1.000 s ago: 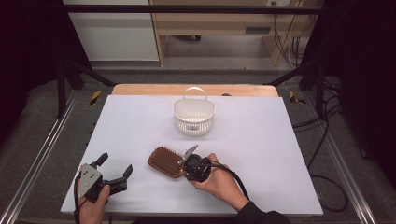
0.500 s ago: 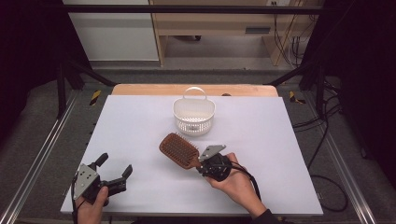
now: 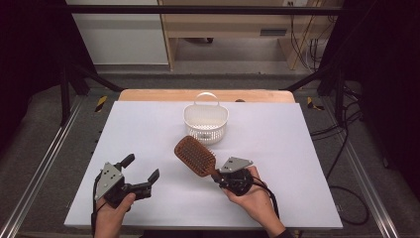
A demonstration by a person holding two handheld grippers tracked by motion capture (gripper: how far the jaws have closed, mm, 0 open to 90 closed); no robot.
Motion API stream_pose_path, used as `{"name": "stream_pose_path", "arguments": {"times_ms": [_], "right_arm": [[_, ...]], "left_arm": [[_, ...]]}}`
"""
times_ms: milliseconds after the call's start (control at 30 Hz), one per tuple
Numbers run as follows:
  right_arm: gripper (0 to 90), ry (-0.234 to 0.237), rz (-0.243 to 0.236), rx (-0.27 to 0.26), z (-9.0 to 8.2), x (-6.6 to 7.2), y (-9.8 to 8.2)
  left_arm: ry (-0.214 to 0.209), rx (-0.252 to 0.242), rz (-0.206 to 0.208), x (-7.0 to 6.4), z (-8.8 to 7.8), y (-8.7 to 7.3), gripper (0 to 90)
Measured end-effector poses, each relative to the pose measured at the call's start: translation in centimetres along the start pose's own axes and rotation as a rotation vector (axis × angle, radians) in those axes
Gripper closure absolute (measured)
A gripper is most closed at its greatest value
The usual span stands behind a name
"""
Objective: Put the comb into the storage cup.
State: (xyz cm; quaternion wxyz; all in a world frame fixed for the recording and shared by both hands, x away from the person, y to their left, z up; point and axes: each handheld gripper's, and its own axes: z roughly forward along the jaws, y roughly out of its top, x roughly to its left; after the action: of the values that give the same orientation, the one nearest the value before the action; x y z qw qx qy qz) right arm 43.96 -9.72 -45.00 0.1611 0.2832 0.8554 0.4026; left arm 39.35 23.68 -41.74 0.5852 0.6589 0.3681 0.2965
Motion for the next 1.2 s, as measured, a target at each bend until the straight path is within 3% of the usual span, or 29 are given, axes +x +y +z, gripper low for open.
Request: {"name": "stream_pose_path", "arguments": {"times_ms": [133, 367, 567, 633, 733, 833, 1100, 1200], "right_arm": [[72.9, -0.005, 0.017, -0.056, 0.0, -0.2, -0.1], [72.9, -0.002, 0.013, -0.145, -0.6, -0.2, -0.2], [72.9, -0.003, -0.003, -0.168, -0.6, -0.2, 0.0], [72.9, -0.005, 0.0, -0.175, -0.6, -0.2, 0.0], [72.9, -0.002, 0.002, -0.186, -0.7, -0.1, 0.2], [72.9, -0.011, 0.0, -0.199, -0.8, 0.0, 0.3], [72.9, -0.019, 0.001, -0.236, -1.0, 0.0, 0.7], [72.9, -0.018, 0.0, -0.252, -1.1, -0.1, 0.8]], "left_arm": [[-0.03, 0.004, -0.01, -0.9, 1.1, 1.4, 2.6], [-0.045, -0.008, -0.047, -1.2, 2.2, 2.0, 2.8], [-0.098, -0.008, -0.08, -1.5, 3.0, 2.8, 2.6], [-0.099, -0.006, -0.096, -1.6, 3.2, 3.1, 2.4], [-0.059, 0.019, -0.057, -1.9, 3.3, 3.3, 3.0], [-0.06, 0.012, -0.069, -1.9, 3.3, 3.4, 3.2], [-0.119, 0.003, -0.179, -1.8, 3.8, 3.7, 2.9], [-0.134, 0.001, -0.201, -1.8, 3.9, 3.8, 2.9]]}}
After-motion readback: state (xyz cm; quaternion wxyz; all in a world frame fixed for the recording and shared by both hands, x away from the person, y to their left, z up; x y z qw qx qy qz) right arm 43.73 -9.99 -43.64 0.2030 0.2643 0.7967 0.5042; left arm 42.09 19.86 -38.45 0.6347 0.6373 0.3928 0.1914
